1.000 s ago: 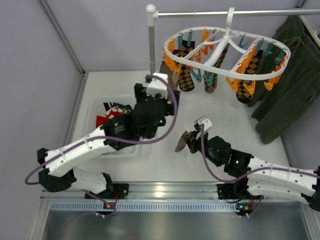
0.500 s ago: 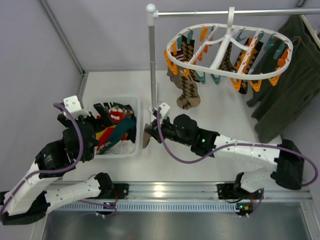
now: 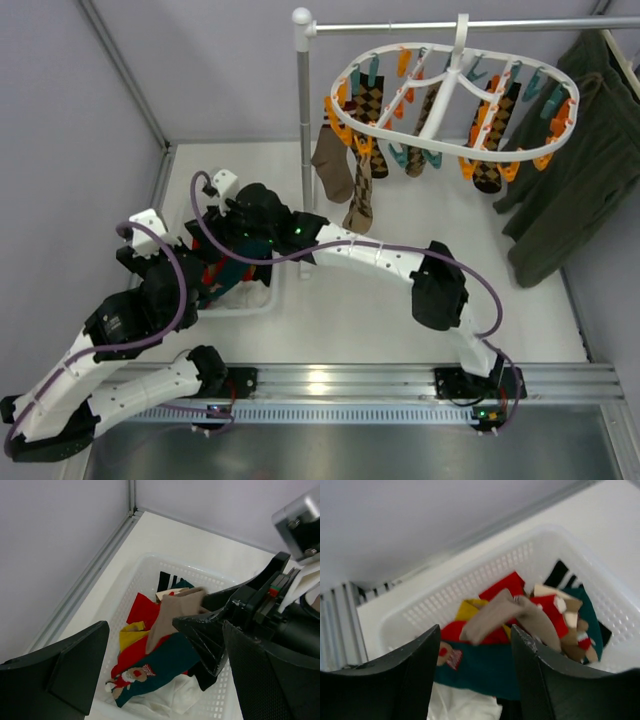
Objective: Remove the socks clipped to the hanger
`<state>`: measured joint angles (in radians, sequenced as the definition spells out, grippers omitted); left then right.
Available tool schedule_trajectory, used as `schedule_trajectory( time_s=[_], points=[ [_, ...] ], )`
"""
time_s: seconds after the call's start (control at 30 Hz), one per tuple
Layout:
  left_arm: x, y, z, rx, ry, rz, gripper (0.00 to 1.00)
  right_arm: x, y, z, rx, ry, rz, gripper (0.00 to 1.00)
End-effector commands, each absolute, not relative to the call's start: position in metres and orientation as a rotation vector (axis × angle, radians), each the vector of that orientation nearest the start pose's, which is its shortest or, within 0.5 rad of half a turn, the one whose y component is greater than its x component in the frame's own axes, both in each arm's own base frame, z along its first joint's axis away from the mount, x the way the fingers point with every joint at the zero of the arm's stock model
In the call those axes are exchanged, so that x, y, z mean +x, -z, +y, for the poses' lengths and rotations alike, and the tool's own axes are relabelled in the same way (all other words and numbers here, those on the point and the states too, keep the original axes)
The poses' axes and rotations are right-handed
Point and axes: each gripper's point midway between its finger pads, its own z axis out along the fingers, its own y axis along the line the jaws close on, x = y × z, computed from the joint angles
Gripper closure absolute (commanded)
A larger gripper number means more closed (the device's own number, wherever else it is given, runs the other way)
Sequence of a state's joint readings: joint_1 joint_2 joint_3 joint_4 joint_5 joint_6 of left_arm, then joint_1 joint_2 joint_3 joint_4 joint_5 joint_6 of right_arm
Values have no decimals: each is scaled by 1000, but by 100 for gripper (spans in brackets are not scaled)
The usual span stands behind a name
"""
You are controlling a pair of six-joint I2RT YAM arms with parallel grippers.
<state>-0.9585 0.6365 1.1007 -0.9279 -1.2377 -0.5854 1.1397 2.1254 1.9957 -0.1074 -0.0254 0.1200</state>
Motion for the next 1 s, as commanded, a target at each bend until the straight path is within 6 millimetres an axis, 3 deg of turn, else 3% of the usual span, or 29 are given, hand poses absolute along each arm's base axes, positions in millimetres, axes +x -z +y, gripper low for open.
schedule_trajectory(
  time_s=[0.0,0.07,0.1,0.13,0.17,0.2,0.23,0.27,0.3,0.33,0.37,0.4,0.43,0.5,0.57,0.6,0.63,0.67,0.7,0.73,0.8,0.83,0.9,0.97],
  points=[
    [197,-333,-3,-444,-98,1658,1,278,-263,574,-922,-882,1735,43],
    [198,-331,-3,-429,-111,1665,2,280,-260,565,-896,-893,1732,39],
    [198,-331,-4,-428,-113,1666,1,277,-281,556,-876,-905,1699,34],
    [199,-331,-6,-419,-117,1673,1,276,-270,547,-872,-882,1724,27],
    [200,-329,-10,-406,-103,1685,1,274,-277,540,-858,-879,1713,26],
    [201,-329,-13,-398,-93,1691,1,267,-308,525,-829,-899,1669,25],
    [203,-328,-16,-384,-95,1703,1,260,-291,514,-845,-886,1702,25],
    [204,-326,-22,-362,-78,1722,1,255,-299,506,-827,-907,1679,23],
    [205,-328,-26,-351,-61,1730,2,245,-329,488,-802,-936,1628,22],
    [207,-326,-33,-323,-54,1749,2,237,-308,475,-822,-931,1671,21],
    [208,-325,-39,-307,-35,1761,1,231,-311,465,-819,-937,1673,19],
    [210,-324,-52,-279,26,1785,1,220,-332,447,-798,-956,1642,17],
    [211,-322,-61,-253,54,1800,2,214,-316,435,-805,-954,1685,16],
    [212,-314,-86,-185,157,1842,1,194,-331,410,-812,-990,1663,13],
    [216,-319,-109,-147,274,1824,2,183,-316,391,-825,-983,1701,12],
    [216,-313,-125,-98,330,1847,2,178,-327,371,-793,-967,1692,12],
    [217,-316,-135,-91,378,1838,1,176,-313,359,-790,-937,1717,12],
    [217,-317,-141,-81,404,1842,1,177,-309,347,-765,-898,1726,12],
    [219,-314,-148,-66,412,1860,1,183,-321,321,-676,-835,1698,11],
    [218,-313,-155,-46,438,1874,1,184,-300,304,-658,-767,1747,10],
    [219,-312,-165,-12,449,1893,2,187,-305,270,-571,-696,1724,7],
    [219,-312,-167,-2,453,1897,1,194,-290,252,-515,-607,1754,7],
    [218,-311,-171,10,467,1908,1,194,-286,225,-451,-557,1764,6],
    [217,-309,-169,-1,474,1907,1,199,-271,204,-393,-492,1799,6]
  ],
)
